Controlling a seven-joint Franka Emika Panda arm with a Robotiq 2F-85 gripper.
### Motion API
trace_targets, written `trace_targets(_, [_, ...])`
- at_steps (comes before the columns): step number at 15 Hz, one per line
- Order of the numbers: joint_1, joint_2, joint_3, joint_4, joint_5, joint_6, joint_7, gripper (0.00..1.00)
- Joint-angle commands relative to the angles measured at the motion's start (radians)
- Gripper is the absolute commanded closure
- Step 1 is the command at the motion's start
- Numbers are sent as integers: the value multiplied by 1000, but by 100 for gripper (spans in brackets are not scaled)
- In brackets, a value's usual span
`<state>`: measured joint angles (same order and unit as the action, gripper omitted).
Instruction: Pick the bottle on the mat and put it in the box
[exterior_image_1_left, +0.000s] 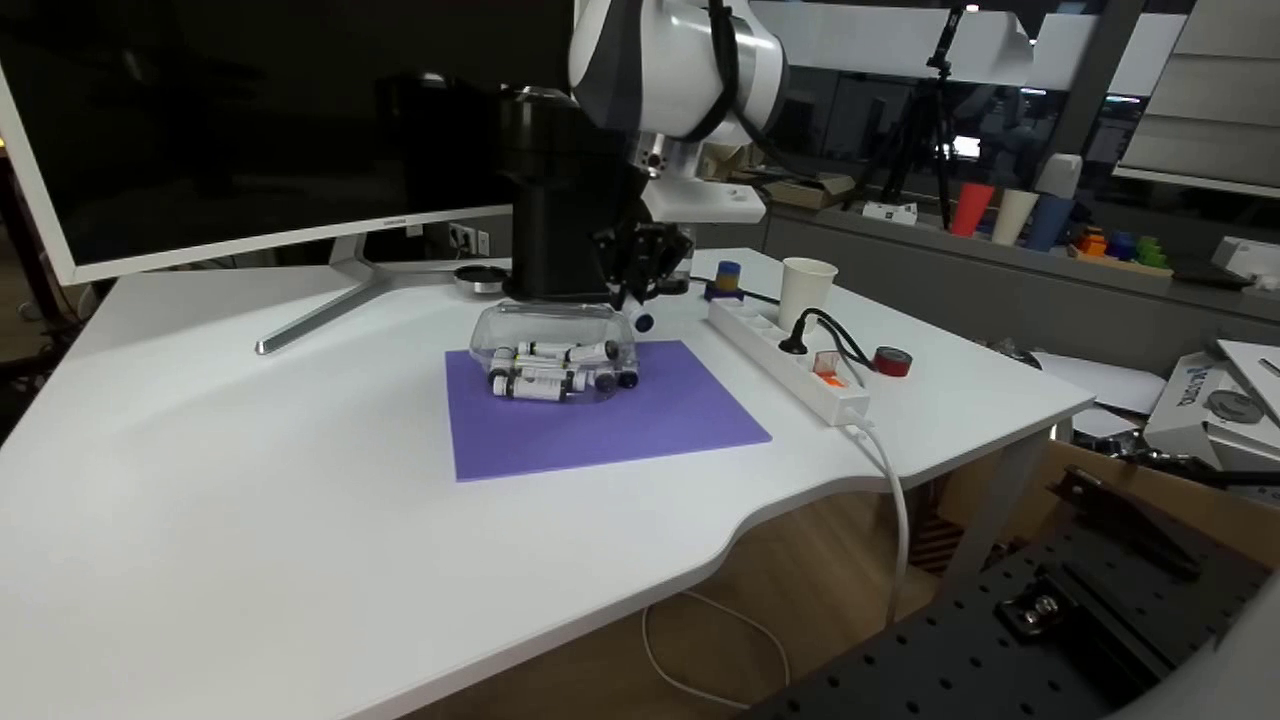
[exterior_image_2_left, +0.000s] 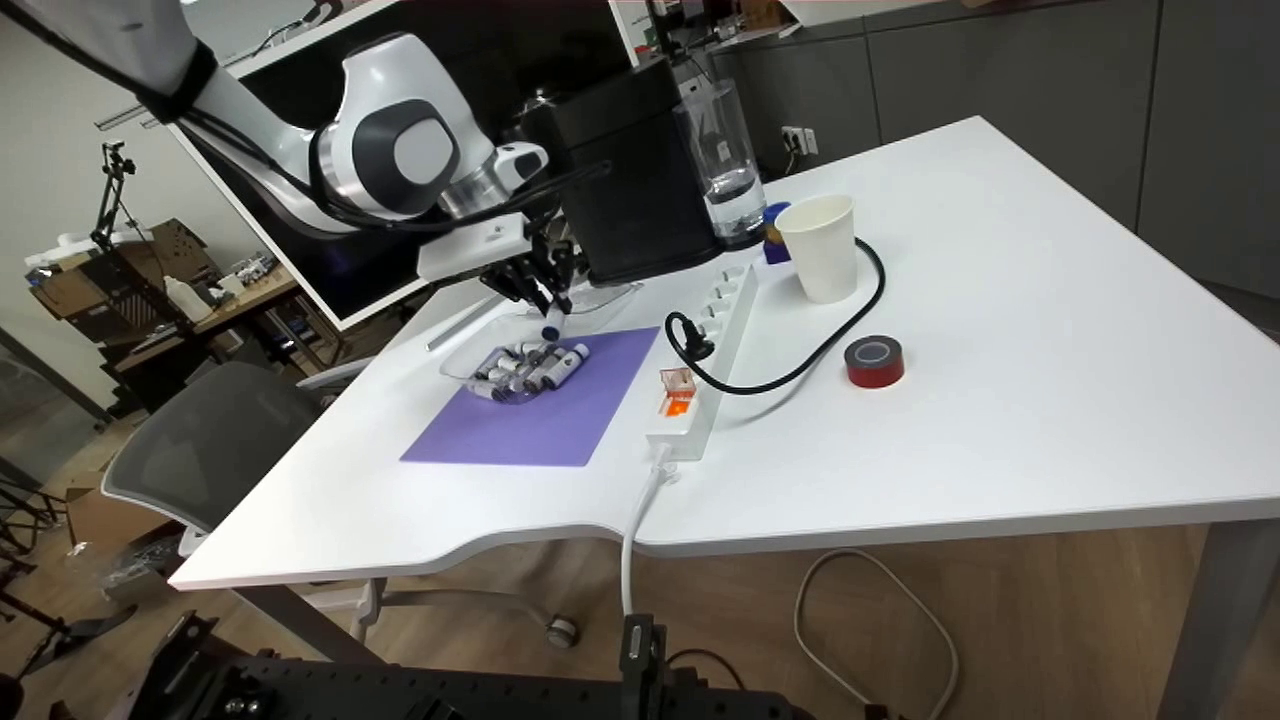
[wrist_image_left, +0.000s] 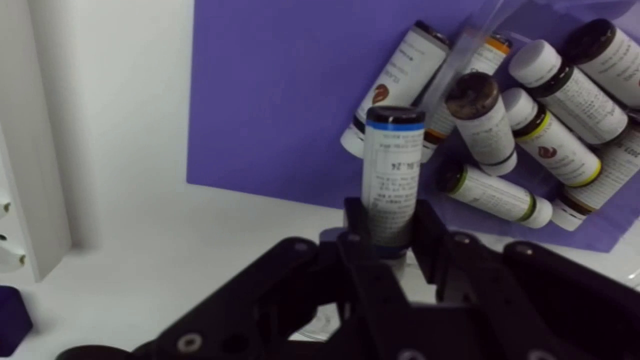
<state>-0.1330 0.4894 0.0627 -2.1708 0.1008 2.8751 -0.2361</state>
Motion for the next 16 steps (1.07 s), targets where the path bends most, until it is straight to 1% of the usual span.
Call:
trace_targets(1, [25,16,20,13,-45,52,1,93])
trace_targets(5, [19,32,63,18,-71,113,-28,93])
trace_targets(9, [-1,48,99,22,-83,133,-46,93])
trace_targets(10, [-6,50,105,22,-84,134,-49,48])
trace_targets(11, [-12,53,114,23,-82,136,-52,47])
trace_targets(12, [-17,56,119,23,-82,140,-54,43])
trace_targets(16, [-36,60,141,22,-73,137,-55,14])
